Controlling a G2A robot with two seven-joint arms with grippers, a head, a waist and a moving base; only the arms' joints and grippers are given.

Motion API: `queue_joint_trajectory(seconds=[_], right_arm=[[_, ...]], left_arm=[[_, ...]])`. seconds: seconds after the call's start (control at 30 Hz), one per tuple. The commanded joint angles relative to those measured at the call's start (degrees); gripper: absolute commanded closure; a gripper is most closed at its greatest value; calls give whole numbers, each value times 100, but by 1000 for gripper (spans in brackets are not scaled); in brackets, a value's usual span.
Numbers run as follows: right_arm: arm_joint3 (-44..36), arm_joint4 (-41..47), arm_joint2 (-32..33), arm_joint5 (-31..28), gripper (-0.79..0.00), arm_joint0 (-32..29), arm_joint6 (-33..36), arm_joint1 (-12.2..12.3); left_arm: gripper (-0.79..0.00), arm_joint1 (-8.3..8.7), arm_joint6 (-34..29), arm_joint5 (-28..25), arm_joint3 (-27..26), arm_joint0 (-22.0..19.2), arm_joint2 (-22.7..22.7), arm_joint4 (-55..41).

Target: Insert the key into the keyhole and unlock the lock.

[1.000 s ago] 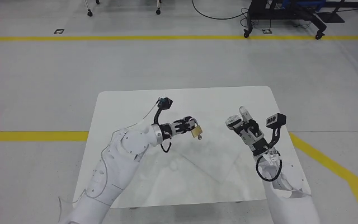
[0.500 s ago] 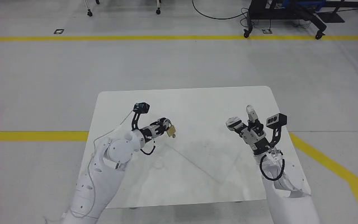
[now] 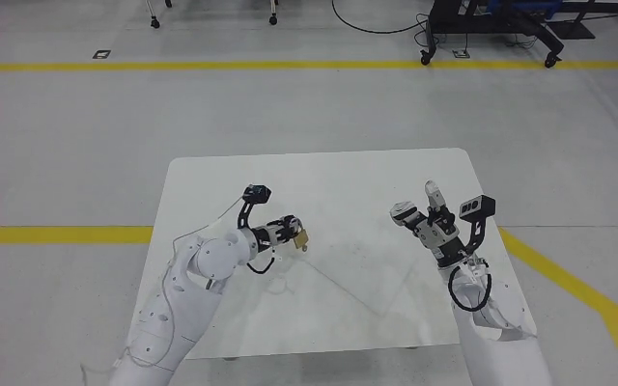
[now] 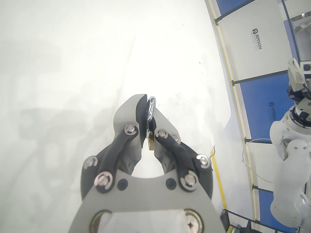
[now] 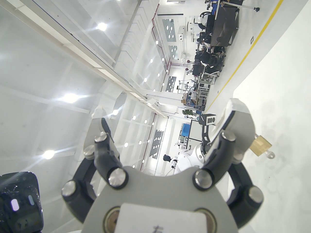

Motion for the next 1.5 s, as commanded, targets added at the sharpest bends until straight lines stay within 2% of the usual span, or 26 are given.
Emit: queue_joint_trajectory(seconds=[0.0,0.03,0.07,0.1,0.13,0.17,0.33,0.5,0.6,0.7,0.8,0.9,0.93,1.07,1.17,1.27,1.47], right_arm=[[0,0,0,0,-785,0,0,0],[0,0,0,0,-785,0,0,0],[0,0,0,0,-785,0,0,0],[0,0,0,0,-785,0,0,0],[0,0,0,0,-785,0,0,0],[0,0,0,0,-785,0,0,0],[0,0,0,0,-785,0,0,0],[0,0,0,0,-785,0,0,0],[0,0,0,0,-785,0,0,0],[0,0,0,0,-785,0,0,0],[0,0,0,0,-785,0,0,0],[-13,-93,-18,-7,-785,-3,27,4],[-13,-383,-21,-69,-785,16,42,18],[-29,-1840,76,-694,-785,30,-587,48],[-169,-2175,213,-868,-785,-42,-764,67],[-359,-2473,426,-793,-785,-61,-837,99],[-595,-3301,757,-339,-785,132,-1533,128]], left_arm=[[0,-79,151,121,328,-234,233,-71],[0,-116,163,201,516,-364,370,31],[-108,-156,150,259,685,-472,490,43],[-286,-194,135,351,839,-580,594,59],[-699,-228,88,438,990,-674,703,113],[-785,-256,70,468,1117,-763,786,154],[-785,-324,83,466,1445,-954,897,105],[-785,-203,74,460,1114,-781,503,17],[-785,-48,271,379,453,-388,-112,-261],[-785,100,805,428,-565,196,-802,-362],[-785,209,1353,576,-1478,778,-1329,-80],[-785,274,1699,915,-2079,1151,-1637,363],[-785,296,1841,1085,-2191,1224,-1738,618],[-785,342,2317,1670,-2358,1372,-1945,1464],[-785,327,2680,1687,-2299,1459,-2052,1246],[-785,304,3029,1500,-1929,1478,-2177,793],[-785,304,3029,1500,-1929,1478,-2177,793]])
